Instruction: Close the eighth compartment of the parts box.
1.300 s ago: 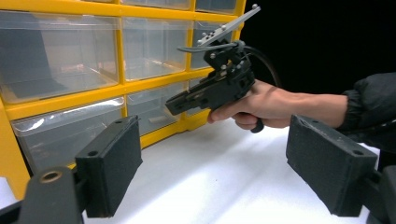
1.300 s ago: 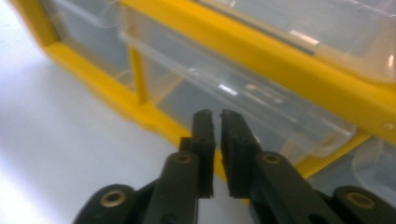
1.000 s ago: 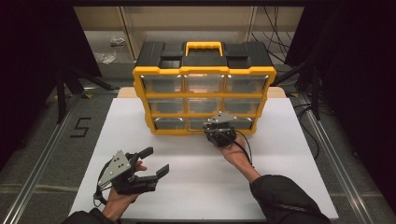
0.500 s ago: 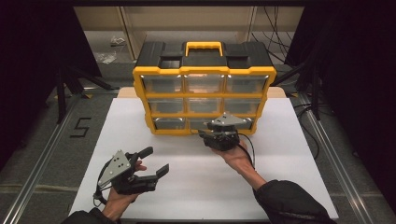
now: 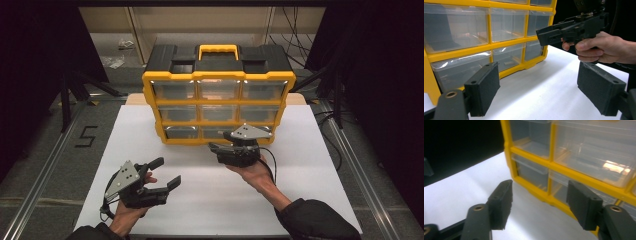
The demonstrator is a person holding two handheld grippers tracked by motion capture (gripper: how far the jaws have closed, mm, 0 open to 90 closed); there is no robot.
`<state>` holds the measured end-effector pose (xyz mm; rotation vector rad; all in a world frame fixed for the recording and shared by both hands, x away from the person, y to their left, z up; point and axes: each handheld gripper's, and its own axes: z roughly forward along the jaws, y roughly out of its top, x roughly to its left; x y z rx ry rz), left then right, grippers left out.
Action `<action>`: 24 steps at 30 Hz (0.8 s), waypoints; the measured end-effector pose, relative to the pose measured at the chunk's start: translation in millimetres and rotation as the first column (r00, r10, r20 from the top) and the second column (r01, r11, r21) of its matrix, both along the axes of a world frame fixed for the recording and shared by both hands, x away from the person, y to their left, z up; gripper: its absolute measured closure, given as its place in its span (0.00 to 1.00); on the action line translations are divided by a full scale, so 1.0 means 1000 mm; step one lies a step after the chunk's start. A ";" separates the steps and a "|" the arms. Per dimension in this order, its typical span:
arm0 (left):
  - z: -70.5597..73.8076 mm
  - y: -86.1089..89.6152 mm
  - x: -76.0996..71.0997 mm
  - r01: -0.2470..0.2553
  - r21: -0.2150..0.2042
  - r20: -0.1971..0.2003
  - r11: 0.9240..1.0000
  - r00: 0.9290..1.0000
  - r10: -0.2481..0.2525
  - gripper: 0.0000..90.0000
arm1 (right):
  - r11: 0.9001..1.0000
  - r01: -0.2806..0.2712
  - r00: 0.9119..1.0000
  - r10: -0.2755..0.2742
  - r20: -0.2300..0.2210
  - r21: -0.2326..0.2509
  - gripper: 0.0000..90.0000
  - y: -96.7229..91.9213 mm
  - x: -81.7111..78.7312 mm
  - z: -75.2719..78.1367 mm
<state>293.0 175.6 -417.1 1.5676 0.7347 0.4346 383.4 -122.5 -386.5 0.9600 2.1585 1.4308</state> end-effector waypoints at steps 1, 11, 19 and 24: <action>0.000 0.000 0.000 0.000 0.001 -0.001 1.000 1.000 0.000 0.20 | 1.000 -0.004 1.000 0.004 0.008 -0.002 0.40 0.000 -0.002 0.000; 0.000 0.000 0.000 0.000 0.005 -0.001 1.000 1.000 0.000 0.19 | 0.999 -0.027 0.999 0.026 0.027 0.031 0.35 -0.005 -0.014 0.007; 0.000 0.000 0.000 0.003 0.007 -0.003 1.000 1.000 -0.003 0.19 | 0.998 -0.033 0.999 0.031 0.035 0.045 0.32 -0.010 -0.022 0.008; 0.000 -0.001 0.000 0.004 0.008 -0.003 1.000 1.000 -0.004 0.19 | 0.998 -0.038 0.998 0.035 0.045 0.056 0.31 -0.013 -0.027 0.010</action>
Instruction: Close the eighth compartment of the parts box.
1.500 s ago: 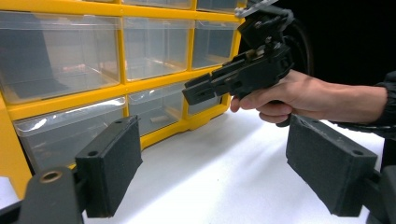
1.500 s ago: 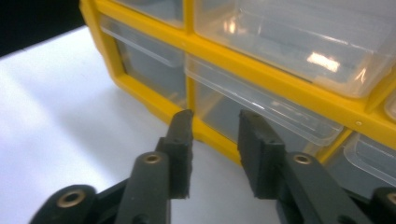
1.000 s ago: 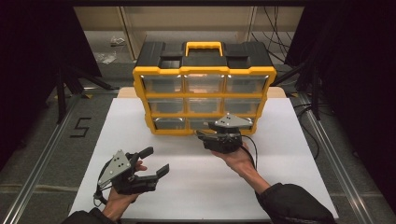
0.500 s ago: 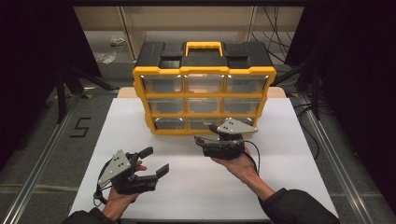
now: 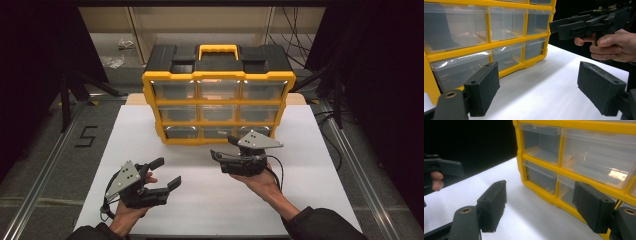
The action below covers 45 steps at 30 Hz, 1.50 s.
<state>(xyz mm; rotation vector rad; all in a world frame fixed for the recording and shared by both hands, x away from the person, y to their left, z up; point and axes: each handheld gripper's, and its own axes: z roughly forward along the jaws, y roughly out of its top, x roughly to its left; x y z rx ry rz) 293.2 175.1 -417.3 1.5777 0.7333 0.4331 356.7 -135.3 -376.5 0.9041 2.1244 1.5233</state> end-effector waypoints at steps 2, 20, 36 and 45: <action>0.000 0.000 0.000 0.000 0.000 0.000 1.000 1.000 0.000 0.19 | 1.000 -0.002 1.000 0.002 0.002 0.003 0.30 -0.001 -0.002 0.001; 0.000 0.000 -0.001 0.002 0.013 0.008 1.000 1.000 -0.002 0.19 | 1.000 -0.008 1.000 0.008 0.019 0.027 0.24 -0.012 -0.014 0.001; 0.000 0.000 0.000 0.006 0.014 0.004 1.000 1.000 -0.006 0.19 | 0.999 -0.017 1.000 0.015 0.027 0.043 0.21 -0.027 -0.028 -0.003; 0.000 0.000 -0.001 0.007 0.015 0.004 1.000 1.000 -0.007 0.19 | 0.999 -0.019 1.000 0.018 0.024 0.040 0.20 -0.031 -0.032 -0.006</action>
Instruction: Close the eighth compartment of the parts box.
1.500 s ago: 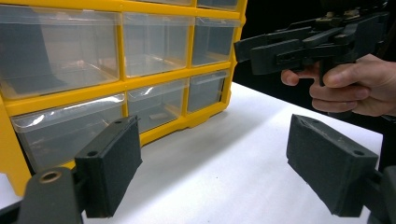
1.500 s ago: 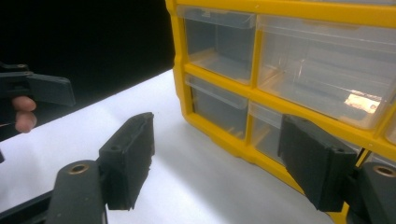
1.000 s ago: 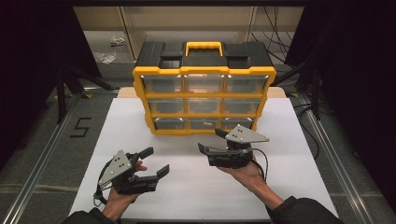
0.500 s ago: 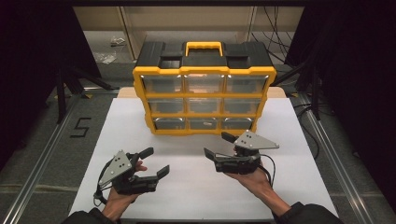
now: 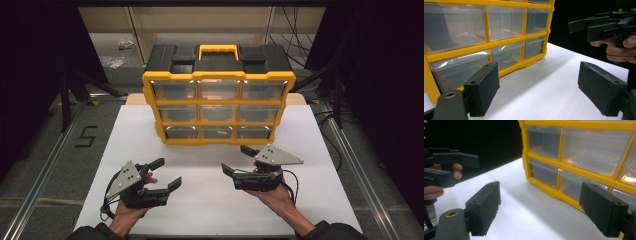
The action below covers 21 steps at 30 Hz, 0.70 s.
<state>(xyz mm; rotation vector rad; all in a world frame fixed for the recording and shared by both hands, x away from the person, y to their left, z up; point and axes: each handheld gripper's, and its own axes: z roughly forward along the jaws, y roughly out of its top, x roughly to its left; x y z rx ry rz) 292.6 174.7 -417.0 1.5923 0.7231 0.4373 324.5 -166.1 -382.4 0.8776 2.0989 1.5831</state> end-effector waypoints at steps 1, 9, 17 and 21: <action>0.000 0.000 0.000 0.000 0.001 0.000 1.000 1.000 0.000 0.19 | 1.000 0.000 1.000 0.000 0.000 0.001 0.20 -0.001 0.000 0.000; 0.000 0.000 0.000 0.000 0.002 0.000 1.000 1.000 0.000 0.19 | 1.000 0.005 1.000 -0.005 -0.004 0.007 0.20 -0.006 -0.003 -0.002; 0.000 0.000 0.000 0.001 0.003 -0.001 1.000 1.000 -0.001 0.19 | 1.000 0.004 1.000 -0.004 -0.004 0.010 0.19 -0.009 -0.005 -0.004; 0.000 0.000 0.000 0.001 0.002 -0.001 1.000 1.000 -0.001 0.19 | 1.000 0.005 1.000 -0.005 -0.009 0.007 0.19 -0.011 -0.007 -0.006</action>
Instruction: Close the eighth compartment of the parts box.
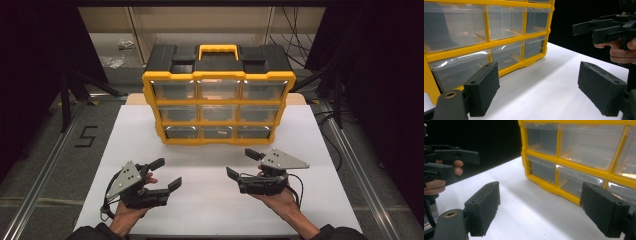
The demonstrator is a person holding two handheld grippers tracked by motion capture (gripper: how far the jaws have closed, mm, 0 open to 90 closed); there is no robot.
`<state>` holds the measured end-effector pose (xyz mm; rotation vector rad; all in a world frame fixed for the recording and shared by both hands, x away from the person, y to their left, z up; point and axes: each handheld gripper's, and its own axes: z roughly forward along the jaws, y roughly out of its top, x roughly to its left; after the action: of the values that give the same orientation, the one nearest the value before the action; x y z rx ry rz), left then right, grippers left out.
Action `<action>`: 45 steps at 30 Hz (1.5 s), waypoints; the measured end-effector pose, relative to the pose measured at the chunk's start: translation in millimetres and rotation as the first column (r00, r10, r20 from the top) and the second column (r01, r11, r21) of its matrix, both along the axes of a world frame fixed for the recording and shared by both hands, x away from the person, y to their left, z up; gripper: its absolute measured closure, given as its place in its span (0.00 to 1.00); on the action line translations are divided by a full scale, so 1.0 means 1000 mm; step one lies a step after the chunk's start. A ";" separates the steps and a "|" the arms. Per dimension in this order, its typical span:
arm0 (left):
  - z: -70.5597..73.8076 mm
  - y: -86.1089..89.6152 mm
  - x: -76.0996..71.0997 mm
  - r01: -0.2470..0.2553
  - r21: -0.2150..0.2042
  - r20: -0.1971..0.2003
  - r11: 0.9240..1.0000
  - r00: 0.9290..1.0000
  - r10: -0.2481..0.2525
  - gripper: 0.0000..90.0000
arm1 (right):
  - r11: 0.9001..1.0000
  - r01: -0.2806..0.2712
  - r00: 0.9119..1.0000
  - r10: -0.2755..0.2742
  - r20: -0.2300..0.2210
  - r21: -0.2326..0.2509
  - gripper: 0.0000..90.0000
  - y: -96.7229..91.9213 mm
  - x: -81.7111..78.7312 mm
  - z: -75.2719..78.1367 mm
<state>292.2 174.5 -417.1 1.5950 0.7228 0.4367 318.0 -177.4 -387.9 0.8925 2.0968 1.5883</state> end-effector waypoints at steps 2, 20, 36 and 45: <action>0.000 0.000 0.000 0.000 0.001 0.000 1.000 1.000 0.000 0.19 | 1.000 0.002 1.000 -0.002 0.001 0.000 0.19 -0.001 -0.001 0.000; 0.000 -0.001 -0.001 0.011 0.012 0.002 1.000 1.000 -0.011 0.19 | 1.000 0.022 1.000 -0.022 0.002 -0.004 0.19 -0.014 -0.010 -0.008; 0.000 -0.001 -0.001 0.017 0.009 -0.003 1.000 1.000 -0.017 0.19 | 0.999 0.047 0.999 -0.047 0.001 0.007 0.18 -0.030 -0.019 -0.009; 0.000 -0.002 -0.001 0.020 0.010 -0.001 1.000 1.000 -0.020 0.19 | 0.999 0.038 0.999 -0.038 -0.002 0.000 0.18 -0.028 -0.019 -0.011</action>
<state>291.7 172.9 -417.0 1.6106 0.7064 0.4256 299.1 -205.1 -399.2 0.9284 2.0686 1.5691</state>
